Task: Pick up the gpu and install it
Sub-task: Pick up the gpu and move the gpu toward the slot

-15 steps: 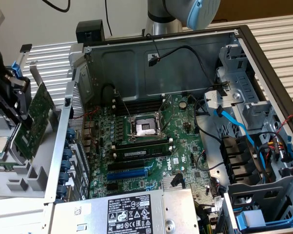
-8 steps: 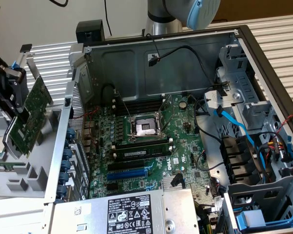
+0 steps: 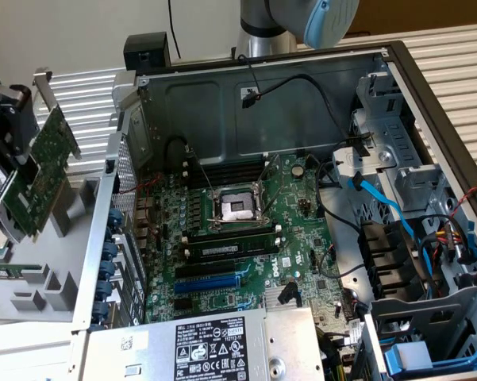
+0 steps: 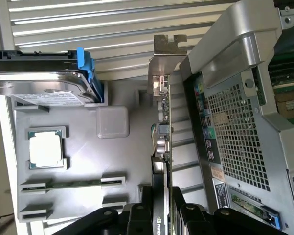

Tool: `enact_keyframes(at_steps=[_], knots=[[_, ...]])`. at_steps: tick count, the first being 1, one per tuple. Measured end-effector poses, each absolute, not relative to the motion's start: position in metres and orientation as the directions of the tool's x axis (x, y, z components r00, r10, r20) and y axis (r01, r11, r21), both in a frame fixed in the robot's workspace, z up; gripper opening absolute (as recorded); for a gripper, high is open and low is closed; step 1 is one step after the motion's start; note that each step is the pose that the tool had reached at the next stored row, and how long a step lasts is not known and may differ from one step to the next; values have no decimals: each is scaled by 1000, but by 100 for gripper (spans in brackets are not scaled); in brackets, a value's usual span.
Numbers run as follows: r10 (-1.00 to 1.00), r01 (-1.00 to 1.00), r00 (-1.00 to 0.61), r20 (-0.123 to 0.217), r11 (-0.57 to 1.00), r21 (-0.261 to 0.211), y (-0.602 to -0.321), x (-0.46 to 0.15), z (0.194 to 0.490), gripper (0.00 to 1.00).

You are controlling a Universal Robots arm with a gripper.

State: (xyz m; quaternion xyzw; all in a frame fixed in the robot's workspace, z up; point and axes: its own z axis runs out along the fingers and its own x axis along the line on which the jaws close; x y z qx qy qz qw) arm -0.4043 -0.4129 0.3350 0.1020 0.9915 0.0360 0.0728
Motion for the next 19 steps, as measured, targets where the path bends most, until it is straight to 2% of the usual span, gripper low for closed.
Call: enact_keyframes(at_steps=[15, 19], knots=[[209, 200, -970, -125, 976, 83, -418, -398, 403, 27], [209, 200, -971, -116, 976, 81, -420, -394, 410, 27]])
